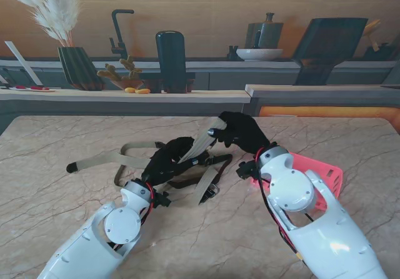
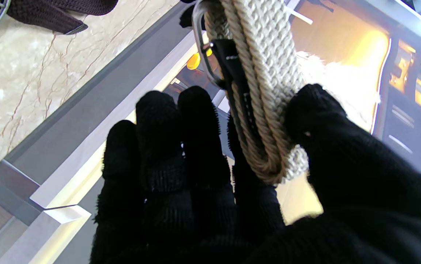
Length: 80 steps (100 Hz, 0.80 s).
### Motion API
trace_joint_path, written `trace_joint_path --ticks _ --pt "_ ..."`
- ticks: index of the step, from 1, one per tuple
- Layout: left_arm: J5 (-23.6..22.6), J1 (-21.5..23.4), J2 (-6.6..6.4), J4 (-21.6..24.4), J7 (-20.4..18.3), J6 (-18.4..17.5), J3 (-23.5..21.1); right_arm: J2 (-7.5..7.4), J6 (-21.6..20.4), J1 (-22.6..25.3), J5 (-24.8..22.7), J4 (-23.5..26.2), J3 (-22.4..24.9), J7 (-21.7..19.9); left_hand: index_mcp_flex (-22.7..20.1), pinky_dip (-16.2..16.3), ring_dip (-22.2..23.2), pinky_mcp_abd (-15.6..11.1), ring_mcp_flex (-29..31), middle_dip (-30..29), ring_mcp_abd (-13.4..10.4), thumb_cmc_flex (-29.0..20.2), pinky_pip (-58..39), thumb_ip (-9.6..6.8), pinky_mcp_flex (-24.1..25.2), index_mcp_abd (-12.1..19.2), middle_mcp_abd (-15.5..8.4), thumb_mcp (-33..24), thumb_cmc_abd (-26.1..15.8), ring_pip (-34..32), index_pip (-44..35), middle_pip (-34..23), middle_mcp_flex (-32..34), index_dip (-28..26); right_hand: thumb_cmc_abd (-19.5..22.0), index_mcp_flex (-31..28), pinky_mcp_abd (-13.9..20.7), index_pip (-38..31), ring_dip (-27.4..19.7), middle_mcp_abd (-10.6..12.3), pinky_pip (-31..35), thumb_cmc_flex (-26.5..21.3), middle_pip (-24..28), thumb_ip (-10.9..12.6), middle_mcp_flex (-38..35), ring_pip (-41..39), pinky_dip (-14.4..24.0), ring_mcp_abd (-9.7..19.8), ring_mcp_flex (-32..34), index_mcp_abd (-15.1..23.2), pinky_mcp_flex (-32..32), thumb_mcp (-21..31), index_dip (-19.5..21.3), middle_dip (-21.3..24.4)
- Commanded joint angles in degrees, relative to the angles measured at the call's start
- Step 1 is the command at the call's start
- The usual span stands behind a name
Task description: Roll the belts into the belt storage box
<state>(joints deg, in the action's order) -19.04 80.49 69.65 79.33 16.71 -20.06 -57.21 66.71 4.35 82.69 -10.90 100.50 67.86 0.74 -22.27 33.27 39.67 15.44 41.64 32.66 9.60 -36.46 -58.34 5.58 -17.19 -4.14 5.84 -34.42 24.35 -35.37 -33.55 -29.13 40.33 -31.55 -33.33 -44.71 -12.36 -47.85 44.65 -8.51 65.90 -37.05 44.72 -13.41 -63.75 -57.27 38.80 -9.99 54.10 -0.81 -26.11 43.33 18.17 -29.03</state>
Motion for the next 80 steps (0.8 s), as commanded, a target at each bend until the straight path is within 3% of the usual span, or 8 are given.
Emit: trace_joint_path --ticks 1,14,19,25,29,49,69,80 --pt "-1.3 0.2 0.16 0.0 1.1 -0.4 0.3 -0.27 1.3 0.2 0.4 1.8 0.8 -0.9 1.9 1.3 0.2 -1.0 0.2 0.9 -2.4 -0.7 0.4 -1.69 -0.4 1.5 -2.9 -2.0 2.2 -0.3 -0.1 -1.3 -1.6 -0.5 6.7 -4.3 1.3 -9.8 1.1 -1.7 2.6 -6.5 2.2 0.6 -0.5 -2.3 1.8 0.3 0.2 6.7 -0.5 3.6 2.5 -1.1" --pt "-4.4 -0.1 0.64 -0.7 5.1 -1.3 0.8 -0.28 5.4 0.3 5.2 3.5 2.2 -3.1 2.3 1.5 4.3 -2.5 5.4 3.5 -4.8 -1.4 -2.7 -1.46 -4.4 1.2 -3.3 -4.1 2.6 -9.0 -3.0 -6.0 -0.4 -1.0 7.1 -4.2 1.4 -9.7 1.5 -2.2 3.7 -6.7 3.2 0.7 -0.2 -3.4 2.1 0.2 0.3 6.4 -0.8 3.1 2.9 -1.6" --pt "-5.3 -0.2 0.9 -0.8 6.6 -1.6 0.9 -0.23 6.9 0.4 7.5 3.8 2.6 -3.9 1.4 0.5 5.9 -4.6 11.4 6.1 -7.8 -1.7 -6.0 -1.13 -9.2 0.9 -3.5 -6.5 3.6 -17.3 -5.6 -10.7 1.8 -1.5 7.2 -4.1 1.4 -9.8 1.5 -2.2 3.9 -6.8 3.4 0.7 -0.1 -3.7 2.1 0.2 0.2 6.2 -0.7 3.0 3.1 -1.7" --pt "-6.0 -0.3 1.19 -1.1 8.2 -1.9 1.1 -0.03 8.7 0.5 10.5 4.0 2.9 -4.3 -1.1 -3.3 4.6 -8.9 23.5 15.2 -15.3 -4.3 -12.8 2.58 -19.0 0.0 -4.3 -6.7 7.2 -32.3 -9.7 -16.6 9.2 -1.9 7.4 -3.9 1.5 -9.7 1.6 -2.3 4.1 -6.9 3.6 0.8 0.0 -3.9 2.2 0.2 0.1 6.2 -0.7 2.8 3.2 -1.8" --pt "-5.8 -0.4 1.39 -1.2 8.7 -2.3 1.2 0.24 9.9 0.6 12.6 4.0 2.9 -4.2 -2.7 -4.5 5.2 -10.1 28.9 17.2 -17.9 -4.8 -15.3 3.03 -23.2 -0.3 -4.8 -7.0 8.3 -39.6 -11.5 -20.6 12.6 -2.2 7.3 -3.9 1.5 -9.8 1.6 -2.5 4.2 -7.1 3.7 0.8 0.1 -4.0 2.2 0.0 0.0 6.0 -0.6 2.7 3.3 -1.8" --pt "-7.2 -1.2 1.32 -2.3 9.0 -3.0 2.0 1.58 13.3 0.6 20.3 2.8 2.1 -2.7 -2.1 -4.3 6.2 -9.8 31.5 18.7 -14.6 -0.1 -19.9 1.6 -25.7 -0.5 -6.0 -9.1 7.4 -49.5 -11.6 -25.7 12.2 -0.8 7.6 -3.9 1.4 -9.6 1.8 -2.7 4.5 -7.4 4.0 0.9 0.2 -4.4 2.3 -0.1 -0.1 5.8 -0.4 2.1 3.5 -2.0" --pt "-9.2 -2.4 1.62 -4.3 11.3 -2.7 2.9 2.92 15.9 0.6 28.3 1.1 0.3 -1.5 7.4 -3.2 9.3 -8.5 23.0 3.2 -13.1 3.2 -16.9 -0.94 -15.4 -1.4 -2.5 -5.0 3.5 -48.0 -1.7 -7.6 -2.7 4.6 8.3 -3.5 1.5 -9.5 2.0 -3.1 5.1 -7.8 4.6 1.1 0.8 -5.1 2.4 -0.2 -0.4 5.4 -0.2 1.5 3.9 -2.3" --pt "-9.5 -2.6 1.88 -4.9 12.5 -2.9 2.9 3.69 16.7 0.4 32.1 -0.2 -0.7 -0.6 13.7 -2.6 9.6 -5.8 8.9 -5.2 -8.6 4.7 -8.6 -1.11 -4.5 -1.3 -0.4 -2.0 1.1 -34.9 2.5 1.0 -15.1 6.9 8.7 -3.2 1.7 -9.5 2.2 -3.3 5.6 -8.0 5.4 1.2 1.1 -5.9 2.6 0.1 -0.4 5.5 -0.3 0.8 4.4 -2.7"
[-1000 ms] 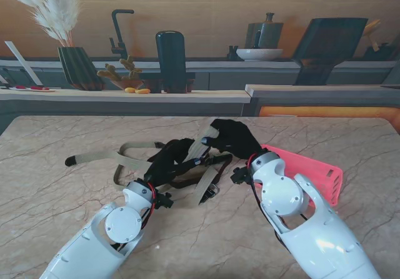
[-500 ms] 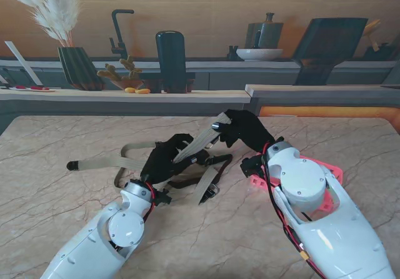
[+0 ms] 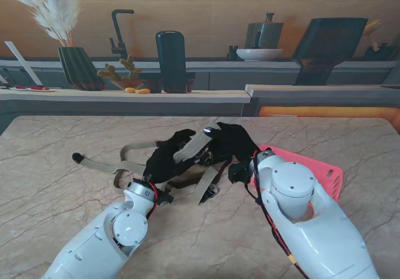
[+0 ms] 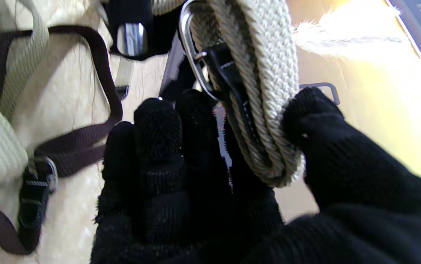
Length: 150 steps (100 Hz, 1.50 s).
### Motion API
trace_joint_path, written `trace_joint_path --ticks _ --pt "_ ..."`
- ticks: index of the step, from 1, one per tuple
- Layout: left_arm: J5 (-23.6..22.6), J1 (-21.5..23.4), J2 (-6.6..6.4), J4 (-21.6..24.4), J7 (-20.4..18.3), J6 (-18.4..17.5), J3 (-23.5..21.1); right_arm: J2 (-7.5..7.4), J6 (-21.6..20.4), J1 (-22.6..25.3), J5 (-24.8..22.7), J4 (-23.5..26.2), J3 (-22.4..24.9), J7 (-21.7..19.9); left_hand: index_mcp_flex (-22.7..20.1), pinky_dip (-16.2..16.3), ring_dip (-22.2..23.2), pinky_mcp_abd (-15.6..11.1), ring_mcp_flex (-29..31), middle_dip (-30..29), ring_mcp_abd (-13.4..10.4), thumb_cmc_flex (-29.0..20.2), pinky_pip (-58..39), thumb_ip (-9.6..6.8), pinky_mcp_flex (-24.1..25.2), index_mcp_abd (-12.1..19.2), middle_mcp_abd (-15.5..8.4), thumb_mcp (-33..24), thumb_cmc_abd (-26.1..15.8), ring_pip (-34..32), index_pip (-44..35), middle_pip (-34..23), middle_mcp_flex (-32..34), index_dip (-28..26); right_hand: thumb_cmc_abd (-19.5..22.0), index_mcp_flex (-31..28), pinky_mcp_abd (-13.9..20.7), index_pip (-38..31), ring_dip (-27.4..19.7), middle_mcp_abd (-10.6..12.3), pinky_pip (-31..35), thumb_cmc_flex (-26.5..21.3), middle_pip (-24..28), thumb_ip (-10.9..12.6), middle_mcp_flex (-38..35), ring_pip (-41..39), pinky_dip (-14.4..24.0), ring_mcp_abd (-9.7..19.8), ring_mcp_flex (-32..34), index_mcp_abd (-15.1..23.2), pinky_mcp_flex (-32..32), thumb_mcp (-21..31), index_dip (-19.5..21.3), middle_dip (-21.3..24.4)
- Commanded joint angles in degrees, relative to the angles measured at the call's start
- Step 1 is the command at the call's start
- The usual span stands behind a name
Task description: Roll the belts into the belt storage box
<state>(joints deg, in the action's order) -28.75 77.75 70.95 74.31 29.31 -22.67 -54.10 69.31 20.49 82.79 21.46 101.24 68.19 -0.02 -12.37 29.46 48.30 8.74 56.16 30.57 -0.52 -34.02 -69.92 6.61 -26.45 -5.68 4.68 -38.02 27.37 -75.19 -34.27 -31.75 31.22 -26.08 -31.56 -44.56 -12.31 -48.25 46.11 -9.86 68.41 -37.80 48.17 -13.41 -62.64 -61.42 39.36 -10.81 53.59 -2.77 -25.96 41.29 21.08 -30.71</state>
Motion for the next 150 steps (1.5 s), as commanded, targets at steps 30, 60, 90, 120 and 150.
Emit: trace_joint_path --ticks 30,60,90,120,150 --pt "-1.2 -0.2 0.57 -0.7 1.0 -1.8 0.1 3.68 2.7 -1.7 8.1 -6.1 -3.9 4.3 4.5 2.2 -13.2 2.6 -28.6 -8.9 6.8 6.8 14.1 -1.64 15.0 2.4 1.7 3.6 -2.6 43.6 22.4 10.6 -19.1 7.1 3.7 -5.7 3.6 -8.4 2.5 -1.4 6.1 -4.2 5.6 0.6 0.6 -7.6 2.7 4.2 1.0 12.4 -1.8 4.8 -0.8 -2.6" --pt "-1.6 -0.6 0.47 -1.1 0.6 -1.8 0.7 4.8 7.0 -4.4 17.7 -9.9 -5.2 2.0 5.0 -0.5 -18.0 0.4 -36.5 -10.6 6.8 6.7 20.2 -1.05 18.9 5.0 1.1 4.0 -3.5 51.5 28.6 12.8 -19.6 4.9 3.9 -5.6 3.7 -8.6 3.4 -2.1 6.5 -4.3 7.5 0.5 2.5 -9.2 3.2 4.2 -0.6 11.9 -0.4 5.2 -1.4 -3.9" --pt "-1.4 -0.3 0.8 -1.1 1.6 -3.6 0.6 4.97 10.8 -6.0 20.3 -11.9 -6.4 -1.2 5.1 -2.3 -19.4 -0.9 -38.5 -10.5 6.1 8.6 22.5 0.65 20.5 7.9 -0.1 7.6 -10.2 52.7 33.1 12.7 -19.5 1.6 2.9 -6.6 3.1 -7.9 4.5 -2.6 7.8 -3.2 9.3 0.8 2.3 -11.0 3.9 3.8 -0.1 13.2 -0.5 5.1 -2.5 -5.2" --pt "-0.2 0.2 0.87 -0.5 0.9 -3.7 0.3 5.34 15.2 -7.8 23.3 -15.3 -6.2 -4.1 4.8 -1.4 -19.2 -0.4 -36.3 -9.4 5.1 -16.4 21.8 -4.07 19.8 10.3 -1.7 34.0 -28.6 52.2 26.2 9.4 -16.4 -2.5 3.4 -6.4 2.5 -7.7 5.0 -3.6 8.4 -2.1 9.5 1.3 3.0 -11.3 4.1 2.7 -1.0 14.6 0.8 4.8 -3.2 -5.7" --pt "3.6 1.1 1.46 0.5 0.1 -3.1 -0.2 4.95 16.3 -8.2 22.7 -15.9 -6.1 -6.2 3.5 -0.8 -18.1 1.1 -30.4 -7.8 5.1 -38.5 18.7 -0.37 17.3 6.7 -2.2 41.8 -32.0 49.4 -3.7 6.2 -7.7 -3.5 9.6 -3.7 2.0 -6.4 4.2 -4.3 6.3 -4.4 5.9 3.3 4.2 -8.0 3.2 1.1 -2.9 10.0 2.7 -1.1 -2.0 -4.3"
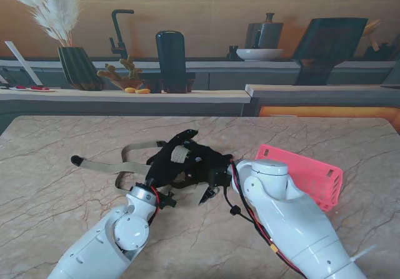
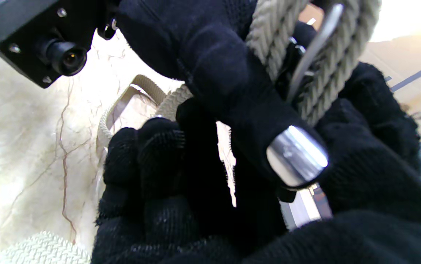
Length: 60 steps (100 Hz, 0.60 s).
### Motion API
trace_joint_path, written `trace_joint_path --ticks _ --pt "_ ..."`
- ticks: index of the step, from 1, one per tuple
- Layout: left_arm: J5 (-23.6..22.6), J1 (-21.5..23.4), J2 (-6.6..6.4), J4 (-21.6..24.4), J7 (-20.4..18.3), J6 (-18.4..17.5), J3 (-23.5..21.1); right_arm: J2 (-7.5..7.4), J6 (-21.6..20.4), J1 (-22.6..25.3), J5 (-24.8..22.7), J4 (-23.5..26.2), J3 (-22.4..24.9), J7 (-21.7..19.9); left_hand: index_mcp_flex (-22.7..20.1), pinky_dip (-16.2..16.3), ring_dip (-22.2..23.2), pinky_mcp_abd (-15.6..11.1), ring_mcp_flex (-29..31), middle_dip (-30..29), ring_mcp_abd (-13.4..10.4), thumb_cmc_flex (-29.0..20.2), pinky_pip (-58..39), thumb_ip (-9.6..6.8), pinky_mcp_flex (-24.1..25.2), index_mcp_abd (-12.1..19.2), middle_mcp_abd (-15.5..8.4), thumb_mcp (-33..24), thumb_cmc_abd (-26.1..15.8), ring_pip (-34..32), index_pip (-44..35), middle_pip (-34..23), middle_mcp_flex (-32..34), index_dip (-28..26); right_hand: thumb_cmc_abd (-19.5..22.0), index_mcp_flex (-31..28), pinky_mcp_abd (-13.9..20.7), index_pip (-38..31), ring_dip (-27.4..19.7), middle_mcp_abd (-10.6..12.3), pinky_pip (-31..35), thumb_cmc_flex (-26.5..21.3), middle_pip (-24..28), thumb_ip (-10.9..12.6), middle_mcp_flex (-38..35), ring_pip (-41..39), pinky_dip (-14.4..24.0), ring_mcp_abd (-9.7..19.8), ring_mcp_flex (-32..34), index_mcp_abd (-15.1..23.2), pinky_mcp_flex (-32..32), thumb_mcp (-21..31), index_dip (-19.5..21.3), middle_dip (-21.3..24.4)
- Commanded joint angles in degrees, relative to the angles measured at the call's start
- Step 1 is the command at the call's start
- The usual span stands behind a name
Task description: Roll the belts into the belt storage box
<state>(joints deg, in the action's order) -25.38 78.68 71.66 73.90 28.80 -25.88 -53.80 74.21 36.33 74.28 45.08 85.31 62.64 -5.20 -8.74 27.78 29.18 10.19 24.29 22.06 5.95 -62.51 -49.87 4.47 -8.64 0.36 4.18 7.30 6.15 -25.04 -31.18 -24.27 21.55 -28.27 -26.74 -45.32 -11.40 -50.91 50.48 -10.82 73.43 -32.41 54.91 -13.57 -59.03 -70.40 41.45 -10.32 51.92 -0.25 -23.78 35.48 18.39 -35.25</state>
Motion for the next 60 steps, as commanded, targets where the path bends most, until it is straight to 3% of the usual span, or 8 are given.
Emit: trace_joint_path --ticks 1,8,21,58,60 --pt "0.3 0.2 0.77 1.0 0.7 0.1 -0.5 -0.02 0.5 0.2 -1.0 -0.1 -0.6 -1.4 -0.2 0.9 1.0 -0.3 1.6 0.8 -1.3 -10.6 -1.5 1.94 -0.5 0.7 -1.7 -3.4 -10.5 -0.9 -8.2 -1.4 2.2 -1.4 5.4 -2.6 1.2 -3.5 -0.2 -3.4 1.0 -10.1 -1.0 3.6 1.0 1.2 1.0 0.7 -1.7 7.3 0.9 4.1 0.7 0.3" --pt "0.5 0.5 0.8 1.2 0.8 0.0 -0.8 -0.47 1.2 -0.2 -1.2 -1.0 -0.3 -3.9 -3.3 0.8 1.2 -0.1 2.8 1.1 -1.1 -11.4 -2.1 1.84 -1.1 2.3 -1.5 -4.1 -7.7 -1.5 -15.4 -1.8 4.2 -1.2 8.8 -0.7 2.1 -2.4 0.2 -3.6 -0.1 -12.0 -1.3 5.4 3.0 1.9 1.2 0.8 -3.7 6.5 2.4 -1.5 1.9 0.2" --pt "2.3 1.3 1.0 2.3 0.4 0.1 -1.2 -0.7 2.3 -1.1 -3.2 -1.9 -0.8 -5.0 -8.0 0.9 1.6 0.1 6.4 2.0 -1.0 -11.5 -3.1 1.46 -2.6 3.4 -1.4 -4.6 -7.3 -3.0 -23.3 -3.8 10.7 -5.9 10.0 -0.4 1.6 -1.7 0.2 -4.2 -0.3 -11.8 -1.5 5.8 3.1 2.1 1.5 0.2 -4.0 5.1 2.8 -2.8 1.8 0.3" --pt "7.3 3.2 1.42 5.1 -1.0 0.7 -2.0 -1.67 4.1 -2.9 -12.3 -3.0 -2.7 -6.3 -8.4 0.7 1.3 0.3 10.1 1.8 -0.6 -10.6 -4.7 1.27 -4.6 2.5 -1.5 -3.8 -8.6 -4.4 -28.4 -4.6 15.4 -7.9 13.8 -3.1 -0.4 10.7 -0.5 -6.3 -0.8 -4.1 -2.2 8.6 4.5 2.8 1.8 -2.1 -5.3 -0.8 3.9 -7.8 7.2 1.3" --pt "7.5 3.2 1.43 5.2 -1.1 0.7 -2.1 -1.69 4.2 -3.0 -12.8 -3.0 -2.8 -6.2 -8.7 0.6 1.3 0.3 10.1 1.8 -0.6 -10.3 -4.8 1.3 -4.6 2.4 -1.5 -3.7 -8.6 -4.5 -28.4 -4.6 15.6 -7.7 14.0 -3.7 -0.6 13.0 -0.7 -6.3 -0.8 -4.1 -2.2 8.9 4.5 2.9 1.5 -2.1 -5.3 -0.9 3.9 -8.2 9.8 1.5"
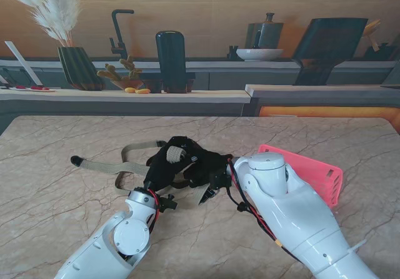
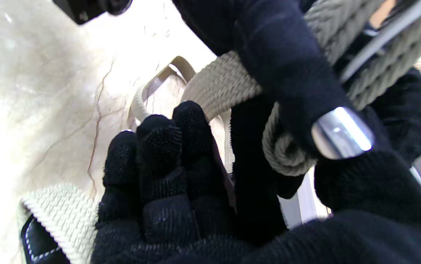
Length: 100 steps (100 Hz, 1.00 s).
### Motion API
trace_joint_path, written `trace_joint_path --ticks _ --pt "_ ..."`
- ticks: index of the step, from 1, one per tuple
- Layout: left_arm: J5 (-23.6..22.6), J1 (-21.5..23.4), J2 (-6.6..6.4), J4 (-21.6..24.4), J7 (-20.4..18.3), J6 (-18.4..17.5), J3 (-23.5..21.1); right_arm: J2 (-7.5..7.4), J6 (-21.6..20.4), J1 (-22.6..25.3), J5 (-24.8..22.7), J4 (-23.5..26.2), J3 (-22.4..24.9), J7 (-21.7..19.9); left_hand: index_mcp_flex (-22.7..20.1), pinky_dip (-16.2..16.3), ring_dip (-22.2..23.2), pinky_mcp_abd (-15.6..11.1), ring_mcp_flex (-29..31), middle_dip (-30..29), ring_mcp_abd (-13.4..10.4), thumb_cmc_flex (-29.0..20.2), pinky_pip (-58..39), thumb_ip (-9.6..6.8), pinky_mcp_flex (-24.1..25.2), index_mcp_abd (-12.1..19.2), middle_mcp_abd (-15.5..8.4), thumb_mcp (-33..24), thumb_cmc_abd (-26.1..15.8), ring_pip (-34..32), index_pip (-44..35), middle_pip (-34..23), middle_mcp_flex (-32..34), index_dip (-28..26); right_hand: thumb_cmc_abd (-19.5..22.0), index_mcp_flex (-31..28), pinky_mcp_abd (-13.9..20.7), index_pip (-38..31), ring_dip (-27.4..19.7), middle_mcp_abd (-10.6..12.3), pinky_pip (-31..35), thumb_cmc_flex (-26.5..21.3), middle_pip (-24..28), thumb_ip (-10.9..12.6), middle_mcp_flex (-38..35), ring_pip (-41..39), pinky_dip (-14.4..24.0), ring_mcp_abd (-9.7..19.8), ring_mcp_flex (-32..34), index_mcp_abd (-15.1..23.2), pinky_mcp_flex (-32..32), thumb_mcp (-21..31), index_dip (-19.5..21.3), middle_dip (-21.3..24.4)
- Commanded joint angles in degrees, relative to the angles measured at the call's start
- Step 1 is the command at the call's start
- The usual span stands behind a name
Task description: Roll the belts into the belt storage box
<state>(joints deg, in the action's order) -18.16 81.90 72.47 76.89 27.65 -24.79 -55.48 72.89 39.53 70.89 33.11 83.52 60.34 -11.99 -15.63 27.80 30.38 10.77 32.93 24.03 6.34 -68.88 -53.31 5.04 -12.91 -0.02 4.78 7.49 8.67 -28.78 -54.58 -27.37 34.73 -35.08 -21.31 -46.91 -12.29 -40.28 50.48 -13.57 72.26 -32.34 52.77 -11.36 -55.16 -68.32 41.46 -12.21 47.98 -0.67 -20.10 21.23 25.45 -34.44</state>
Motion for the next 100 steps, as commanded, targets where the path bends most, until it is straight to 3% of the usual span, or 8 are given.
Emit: trace_joint_path --ticks 1,12,17,46,57,74,89,100 --pt "0.3 0.0 0.62 2.3 0.1 -0.4 -0.4 -0.36 1.1 0.4 -1.1 -1.3 -0.6 0.7 -2.0 0.6 0.1 -0.2 1.6 -0.2 -0.9 -3.8 -1.4 0.73 -0.4 2.7 -2.1 -3.8 -11.2 -0.8 -5.0 -1.5 2.5 -0.8 8.7 -2.2 0.3 2.8 -0.8 -3.6 0.3 -4.1 -0.1 6.8 0.7 0.8 1.5 -0.3 -1.4 -0.5 0.3 6.0 3.1 0.8" --pt "1.7 0.5 0.7 3.0 -0.4 -0.3 -0.5 -0.56 1.9 -0.2 -4.4 -1.5 -1.3 1.1 -2.5 0.5 0.0 -0.2 1.8 -0.3 -0.7 -3.5 -1.6 0.69 -0.7 2.7 -2.0 -3.8 -11.2 -0.9 -5.4 -1.5 2.9 -0.7 9.5 -2.5 -0.6 4.3 -1.1 -4.5 0.1 -3.2 -0.6 7.2 1.1 1.3 1.2 -1.3 -1.8 -1.8 0.6 5.6 3.7 1.1" --pt "2.2 0.7 0.74 3.3 -0.5 -0.2 -0.6 -0.85 2.1 -0.7 -6.8 -1.7 -1.9 0.8 -2.3 0.5 0.0 -0.1 1.8 -0.4 -0.7 -3.7 -1.6 0.62 -0.7 2.6 -1.9 -3.9 -11.2 -0.9 -5.6 -1.4 2.8 -0.8 9.7 -3.2 -1.1 7.1 -1.4 -4.8 0.2 -2.3 -0.5 8.0 1.2 1.3 0.9 -1.8 -1.8 -2.4 0.6 6.0 7.0 1.5" --pt "4.6 1.5 0.96 4.7 -0.7 1.3 -1.1 -2.91 -0.2 -0.7 -21.2 -0.3 -3.9 1.6 -1.4 0.2 -1.5 0.2 1.9 -1.2 0.0 -5.1 -2.1 -0.38 -2.0 2.7 -0.8 -5.6 -10.0 0.1 -5.9 -0.9 2.8 -1.2 6.8 -3.8 -1.9 8.2 -1.9 -5.6 0.8 -2.7 -0.4 8.5 1.1 1.4 0.4 -2.7 -1.7 -3.4 0.6 7.6 8.0 1.9" --pt "5.8 1.8 1.08 5.3 -0.8 2.1 -1.4 -4.06 -5.7 1.5 -28.9 2.2 -3.8 3.3 -2.0 -0.6 -3.0 0.5 1.8 -0.7 0.3 -5.1 -0.9 -1.09 -1.6 5.0 -2.0 -9.6 -6.9 0.4 -6.0 -1.5 6.0 -1.0 3.7 -3.2 -1.7 5.5 -2.7 -4.8 1.4 -3.2 -0.1 6.5 0.4 1.2 -0.5 -2.2 -0.9 -2.3 -0.1 10.7 5.2 2.5" --pt "6.6 1.9 1.15 5.7 -0.9 3.2 -1.4 -5.09 -14.5 6.5 -36.4 6.9 -1.1 7.1 -3.7 -0.8 -2.8 1.6 3.8 10.3 0.0 -5.1 -1.1 0.16 -1.1 5.0 -3.2 -14.0 -2.0 -2.4 -6.9 -5.0 13.4 0.0 0.0 -1.2 -1.4 -0.6 -3.2 -3.7 1.5 -3.7 -0.5 4.6 0.0 1.8 -1.1 -1.4 -0.4 -0.7 -0.5 14.5 0.5 2.9" --pt "5.7 1.4 0.98 5.4 -1.2 4.6 -1.1 -5.63 -24.5 10.0 -42.7 9.3 0.9 10.8 -4.0 0.2 1.5 1.6 7.9 19.7 0.7 -3.1 -3.5 -2.11 -2.3 2.7 -4.1 -7.2 -1.3 -9.1 -7.2 -16.0 15.5 1.0 -5.4 2.0 -0.5 -3.3 -3.8 -1.9 -0.4 -3.0 -1.8 2.9 1.3 3.8 -2.2 0.5 -0.9 1.6 -0.8 19.2 -1.3 3.2" --pt "5.1 0.8 1.04 4.7 -1.0 5.5 -0.6 -6.19 -30.6 11.7 -48.8 10.5 1.7 13.1 -4.2 0.7 4.4 1.4 13.3 20.3 1.5 3.5 -6.5 -2.35 -6.7 0.4 -5.0 -11.9 1.5 -16.1 -9.7 -27.2 17.5 -0.4 -8.6 4.6 0.2 -2.4 -4.6 -0.4 -1.8 -1.3 -3.3 2.0 3.1 6.1 -2.9 1.9 -1.2 3.1 -1.2 23.5 -1.0 3.6"
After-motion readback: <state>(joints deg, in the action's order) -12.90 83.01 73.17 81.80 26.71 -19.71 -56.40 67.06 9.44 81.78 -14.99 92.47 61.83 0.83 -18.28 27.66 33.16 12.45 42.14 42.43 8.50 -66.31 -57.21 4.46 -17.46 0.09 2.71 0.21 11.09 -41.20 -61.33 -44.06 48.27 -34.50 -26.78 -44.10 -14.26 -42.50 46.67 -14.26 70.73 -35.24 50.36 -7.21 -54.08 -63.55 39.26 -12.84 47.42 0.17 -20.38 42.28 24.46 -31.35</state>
